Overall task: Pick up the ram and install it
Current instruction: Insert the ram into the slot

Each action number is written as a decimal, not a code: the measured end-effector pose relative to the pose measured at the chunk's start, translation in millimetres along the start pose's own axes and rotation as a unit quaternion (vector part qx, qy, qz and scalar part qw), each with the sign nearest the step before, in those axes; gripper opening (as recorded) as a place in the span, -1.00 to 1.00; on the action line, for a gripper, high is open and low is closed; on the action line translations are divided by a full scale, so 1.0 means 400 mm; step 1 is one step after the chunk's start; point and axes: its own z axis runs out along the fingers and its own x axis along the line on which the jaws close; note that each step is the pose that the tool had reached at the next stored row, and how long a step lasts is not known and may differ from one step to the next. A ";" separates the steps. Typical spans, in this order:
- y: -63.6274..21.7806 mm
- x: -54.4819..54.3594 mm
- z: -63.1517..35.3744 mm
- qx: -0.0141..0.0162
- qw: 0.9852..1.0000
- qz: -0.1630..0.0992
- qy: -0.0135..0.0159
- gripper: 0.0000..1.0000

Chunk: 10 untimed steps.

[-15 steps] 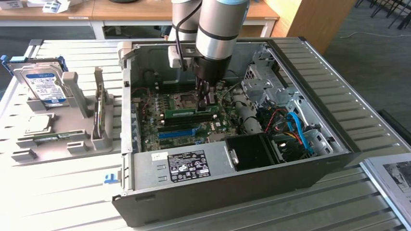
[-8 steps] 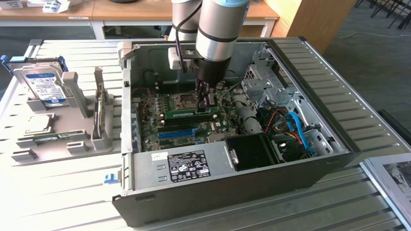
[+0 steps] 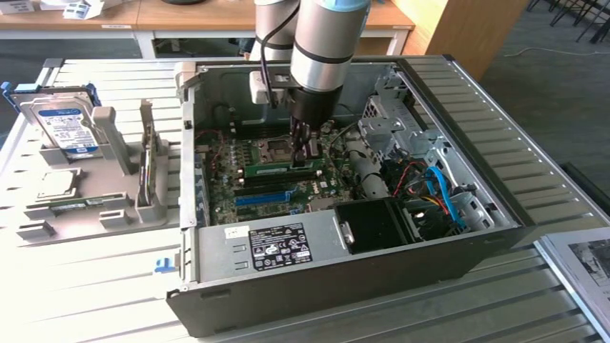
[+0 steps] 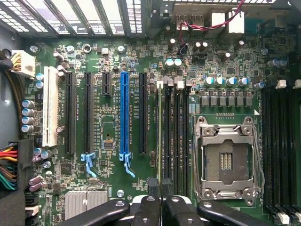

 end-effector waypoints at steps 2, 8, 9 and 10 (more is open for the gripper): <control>0.000 0.000 0.000 0.000 1.000 0.000 0.000 -0.76; 0.000 0.000 0.006 0.000 1.000 0.000 0.000 -0.76; 0.000 0.000 0.008 0.000 1.000 0.000 0.000 -0.76; 0.000 0.000 0.009 0.000 1.000 0.000 0.000 -0.76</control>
